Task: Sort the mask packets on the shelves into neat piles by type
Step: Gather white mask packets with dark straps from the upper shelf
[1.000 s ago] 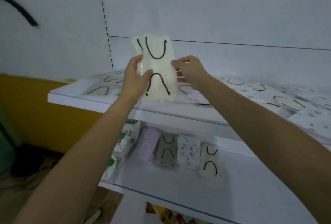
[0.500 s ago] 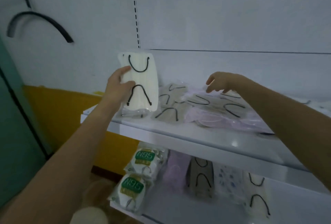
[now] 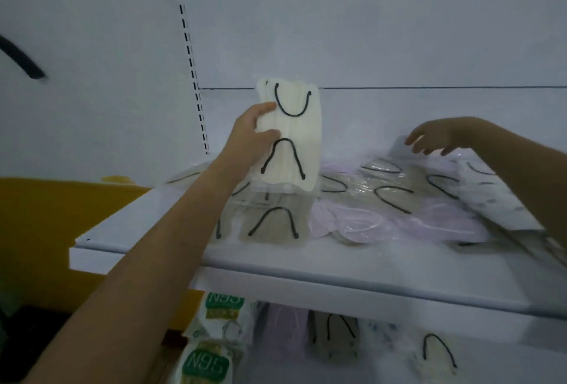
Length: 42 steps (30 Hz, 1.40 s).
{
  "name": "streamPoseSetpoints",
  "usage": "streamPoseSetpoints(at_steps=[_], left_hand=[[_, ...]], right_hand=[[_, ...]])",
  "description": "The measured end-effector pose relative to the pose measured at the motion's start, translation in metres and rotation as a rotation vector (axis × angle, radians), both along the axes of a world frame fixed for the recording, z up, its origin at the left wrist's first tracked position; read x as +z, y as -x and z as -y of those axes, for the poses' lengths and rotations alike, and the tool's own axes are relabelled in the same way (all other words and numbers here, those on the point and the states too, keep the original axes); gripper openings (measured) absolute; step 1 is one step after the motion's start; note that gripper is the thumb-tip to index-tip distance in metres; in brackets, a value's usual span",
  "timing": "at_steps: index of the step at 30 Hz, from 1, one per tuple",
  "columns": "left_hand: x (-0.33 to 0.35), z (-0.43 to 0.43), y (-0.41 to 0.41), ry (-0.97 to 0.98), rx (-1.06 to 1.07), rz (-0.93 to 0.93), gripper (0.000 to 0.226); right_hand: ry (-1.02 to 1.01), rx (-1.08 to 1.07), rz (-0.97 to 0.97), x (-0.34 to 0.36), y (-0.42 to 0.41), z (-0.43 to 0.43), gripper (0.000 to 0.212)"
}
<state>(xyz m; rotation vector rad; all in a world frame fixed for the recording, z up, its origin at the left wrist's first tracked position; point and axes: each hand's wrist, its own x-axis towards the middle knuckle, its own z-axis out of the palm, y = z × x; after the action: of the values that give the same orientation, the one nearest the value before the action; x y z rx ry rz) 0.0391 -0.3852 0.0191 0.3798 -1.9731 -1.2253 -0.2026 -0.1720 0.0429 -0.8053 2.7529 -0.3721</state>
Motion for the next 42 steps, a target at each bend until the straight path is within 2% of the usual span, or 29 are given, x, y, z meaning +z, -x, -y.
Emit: streamPoseSetpoints(at_steps=[7, 12, 16, 20, 25, 30, 31, 34, 37, 38, 40, 42], left_hand=[[0.005, -0.060, 0.049, 0.007, -0.193, 0.048, 0.048], [-0.007, -0.125, 0.077, -0.028, -0.274, 0.065, 0.048], [-0.018, -0.167, 0.096, -0.016, -0.274, 0.042, 0.047], [-0.023, -0.187, 0.106, -0.088, -0.211, 0.021, 0.047], [-0.024, -0.188, 0.114, -0.109, -0.098, 0.002, 0.048], [-0.018, -0.191, 0.115, -0.091, -0.053, -0.009, 0.046], [-0.018, -0.193, 0.115, -0.075, -0.039, -0.020, 0.047], [-0.016, -0.193, 0.114, 0.004, 0.035, -0.031, 0.048], [-0.013, -0.192, 0.113, 0.071, 0.161, -0.035, 0.048], [-0.011, -0.192, 0.112, 0.069, 0.188, -0.042, 0.047], [-0.006, -0.194, 0.112, 0.087, 0.208, -0.044, 0.045], [0.002, -0.199, 0.116, 0.154, 0.206, -0.036, 0.045]], right_hand=[[-0.027, -0.173, 0.032, 0.004, 0.005, -0.104, 0.048], [-0.150, -0.261, -0.113, -0.019, -0.002, -0.146, 0.055], [-0.042, -0.287, -0.029, -0.031, 0.001, -0.149, 0.063], [0.072, -0.258, 0.230, -0.018, 0.003, -0.153, 0.077], [0.328, -0.321, 0.200, -0.016, 0.023, -0.152, 0.039], [0.314, -0.322, 0.171, -0.027, 0.025, -0.130, 0.017], [0.375, -0.308, 0.170, -0.028, 0.028, -0.127, 0.010], [0.677, -0.235, 0.124, -0.027, 0.040, -0.130, 0.036], [0.956, -0.085, -0.217, -0.004, 0.048, -0.146, 0.042], [1.057, -0.036, -0.275, 0.009, 0.047, -0.151, 0.043], [1.247, 0.008, -0.236, 0.035, 0.044, -0.162, 0.046], [1.347, 0.018, -0.162, 0.058, 0.040, -0.172, 0.048]])
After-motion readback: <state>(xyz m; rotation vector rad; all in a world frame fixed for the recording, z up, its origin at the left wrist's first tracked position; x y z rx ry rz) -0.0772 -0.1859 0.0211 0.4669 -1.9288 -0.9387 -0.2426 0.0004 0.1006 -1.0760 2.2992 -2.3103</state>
